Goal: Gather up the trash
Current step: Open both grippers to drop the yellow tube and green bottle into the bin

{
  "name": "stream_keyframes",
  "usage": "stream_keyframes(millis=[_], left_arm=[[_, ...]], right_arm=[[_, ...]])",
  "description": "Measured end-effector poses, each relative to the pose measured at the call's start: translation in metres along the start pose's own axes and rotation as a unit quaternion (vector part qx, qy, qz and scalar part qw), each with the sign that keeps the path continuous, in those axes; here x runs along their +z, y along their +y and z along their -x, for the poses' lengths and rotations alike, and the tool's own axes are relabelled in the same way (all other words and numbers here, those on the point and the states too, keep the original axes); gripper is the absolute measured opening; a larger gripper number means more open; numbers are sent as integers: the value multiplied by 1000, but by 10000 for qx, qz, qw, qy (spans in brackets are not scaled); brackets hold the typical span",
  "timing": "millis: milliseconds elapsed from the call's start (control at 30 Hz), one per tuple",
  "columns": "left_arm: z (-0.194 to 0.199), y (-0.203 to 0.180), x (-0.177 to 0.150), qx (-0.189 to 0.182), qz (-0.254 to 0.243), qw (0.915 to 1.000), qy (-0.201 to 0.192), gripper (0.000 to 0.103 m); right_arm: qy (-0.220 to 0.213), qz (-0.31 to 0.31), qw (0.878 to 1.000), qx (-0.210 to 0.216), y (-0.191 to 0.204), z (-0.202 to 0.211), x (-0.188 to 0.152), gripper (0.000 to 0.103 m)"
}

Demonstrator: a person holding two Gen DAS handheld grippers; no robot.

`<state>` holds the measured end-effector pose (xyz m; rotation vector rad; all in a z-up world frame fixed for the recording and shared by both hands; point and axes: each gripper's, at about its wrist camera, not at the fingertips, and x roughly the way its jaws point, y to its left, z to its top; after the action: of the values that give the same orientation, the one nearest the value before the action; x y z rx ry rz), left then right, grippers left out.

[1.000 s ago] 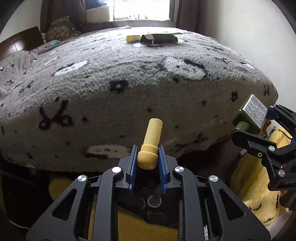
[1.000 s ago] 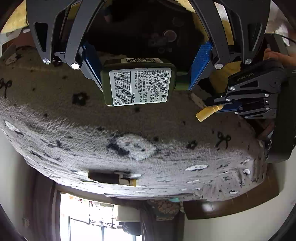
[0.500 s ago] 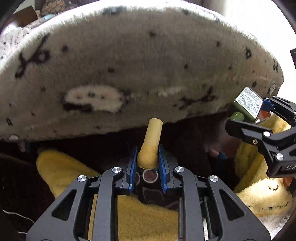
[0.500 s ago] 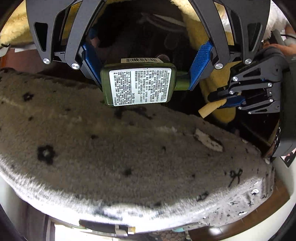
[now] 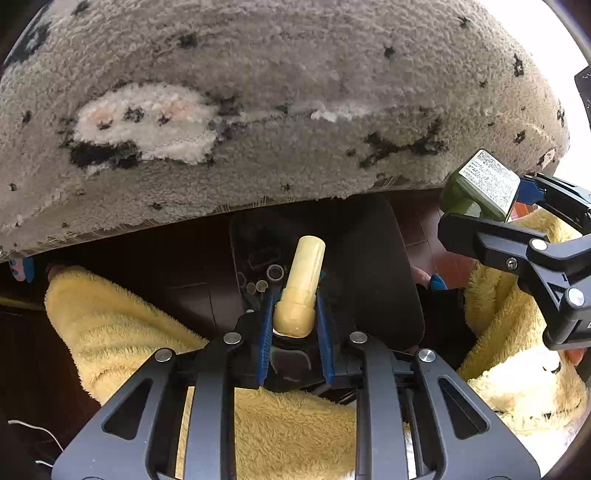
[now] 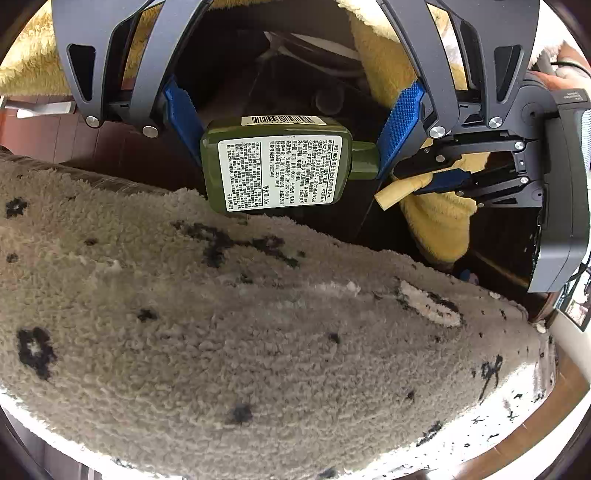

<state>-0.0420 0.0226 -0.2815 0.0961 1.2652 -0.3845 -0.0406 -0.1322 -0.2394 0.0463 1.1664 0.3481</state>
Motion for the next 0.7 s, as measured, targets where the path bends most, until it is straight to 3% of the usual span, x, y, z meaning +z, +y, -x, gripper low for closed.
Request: stream_keyframes(millis=[233,400,567,700], left_arm=[[-8,0,4,-18,1,10000,45,22],[1,-4,5,35,-31,10000,-35,32],[12,-7,7,116,-31,9998,-144,47],[23,-9,9,188,-31,9994,-303,66]], right_arm=[[-4,-59,10000,67,0,-2,-1,86],[-119,-144,9998,104,-13,3,3,91],[-298,-242,9992,122,-17,12,5,96],[-442,-306,9984,161,-25,22,8,98]])
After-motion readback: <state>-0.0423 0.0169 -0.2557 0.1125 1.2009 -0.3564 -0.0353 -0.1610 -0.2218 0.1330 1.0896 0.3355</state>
